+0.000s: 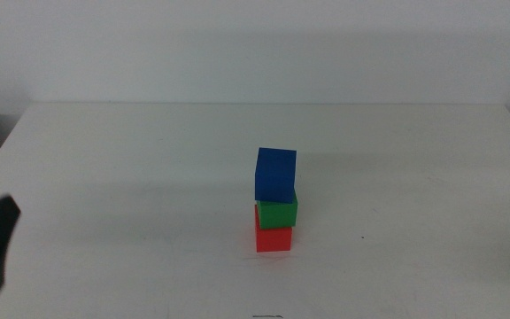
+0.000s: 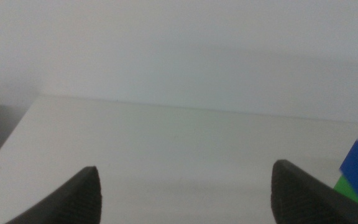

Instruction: Stack red cubes first, then green, then blue cubes in a specific spot.

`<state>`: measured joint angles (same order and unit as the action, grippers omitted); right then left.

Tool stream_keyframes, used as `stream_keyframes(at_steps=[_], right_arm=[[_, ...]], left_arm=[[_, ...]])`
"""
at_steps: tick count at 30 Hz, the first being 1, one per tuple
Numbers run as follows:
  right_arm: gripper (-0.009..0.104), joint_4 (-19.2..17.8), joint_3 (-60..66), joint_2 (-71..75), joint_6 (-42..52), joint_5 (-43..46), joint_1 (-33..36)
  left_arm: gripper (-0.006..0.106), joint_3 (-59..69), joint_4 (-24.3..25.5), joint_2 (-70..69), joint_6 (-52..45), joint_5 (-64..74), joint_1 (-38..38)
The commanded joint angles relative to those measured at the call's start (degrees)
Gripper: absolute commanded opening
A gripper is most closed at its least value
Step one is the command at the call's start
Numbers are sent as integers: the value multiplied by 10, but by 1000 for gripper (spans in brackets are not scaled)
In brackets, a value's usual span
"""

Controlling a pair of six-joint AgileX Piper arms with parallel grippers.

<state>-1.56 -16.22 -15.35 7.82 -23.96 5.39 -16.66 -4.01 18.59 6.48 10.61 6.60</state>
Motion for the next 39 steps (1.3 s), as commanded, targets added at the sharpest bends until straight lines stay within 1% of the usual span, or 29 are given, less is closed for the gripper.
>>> stream_keyframes(at_steps=[1, 6, 10, 12, 14, 19, 26, 32, 39], right_arm=[[73, -2, 28, 32, 9, 45, -20], [73, 0, 114, 104, 9, 69, -49], [73, 0, 168, 149, 9, 92, -57], [73, -1, 168, 166, 9, 80, -57], [73, 2, 168, 172, 9, 98, -57], [73, 1, 169, 172, 9, 144, -57], [73, 2, 169, 172, 9, 142, -57], [73, 1, 169, 172, 9, 142, -57], [73, 1, 169, 172, 9, 142, -56]], left_arm=[[94, 36, -10, -19, 3, -98, -1], [94, 126, -11, -91, 3, -106, -1], [94, 169, -11, -153, 3, -106, -1], [94, 183, -10, -181, 3, -99, -1], [94, 181, -2, -202, 3, -75, -7], [94, 182, 0, -206, 3, -75, -38], [94, 182, 29, -206, 3, -75, -39], [94, 182, 29, -206, 3, -76, -39], [94, 182, 29, -206, -85, -73, -39]])
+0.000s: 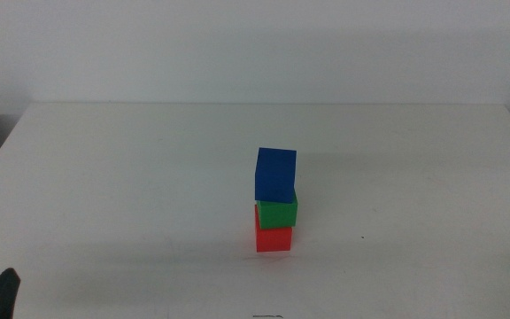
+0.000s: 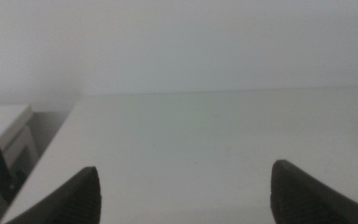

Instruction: Stack red cubes first, then green, then blue cubes in a specific spot.

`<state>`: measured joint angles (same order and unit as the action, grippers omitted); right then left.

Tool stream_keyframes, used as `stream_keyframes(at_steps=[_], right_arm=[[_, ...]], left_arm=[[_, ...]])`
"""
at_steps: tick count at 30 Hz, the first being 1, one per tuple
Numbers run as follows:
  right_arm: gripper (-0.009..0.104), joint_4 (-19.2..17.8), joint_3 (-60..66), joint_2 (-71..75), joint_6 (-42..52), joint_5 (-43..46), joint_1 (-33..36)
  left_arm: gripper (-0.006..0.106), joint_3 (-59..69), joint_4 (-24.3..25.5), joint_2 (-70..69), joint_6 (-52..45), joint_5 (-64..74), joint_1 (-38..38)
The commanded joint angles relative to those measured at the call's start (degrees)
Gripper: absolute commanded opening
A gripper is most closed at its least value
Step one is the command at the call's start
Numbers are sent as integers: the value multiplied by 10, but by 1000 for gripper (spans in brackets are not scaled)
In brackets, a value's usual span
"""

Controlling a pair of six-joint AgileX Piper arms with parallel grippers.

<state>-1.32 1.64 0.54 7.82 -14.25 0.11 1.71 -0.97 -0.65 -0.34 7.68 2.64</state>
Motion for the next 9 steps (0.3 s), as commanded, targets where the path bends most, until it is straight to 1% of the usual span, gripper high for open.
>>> stream_keyframes(at_steps=[1, 9], right_arm=[[73, -1, -10, 13, 9, 45, -4], [73, -1, -10, 13, 9, 45, -4]], left_arm=[[94, -1, -2, -14, -29, -44, 1], [94, -2, -8, -13, -38, -46, 1]])
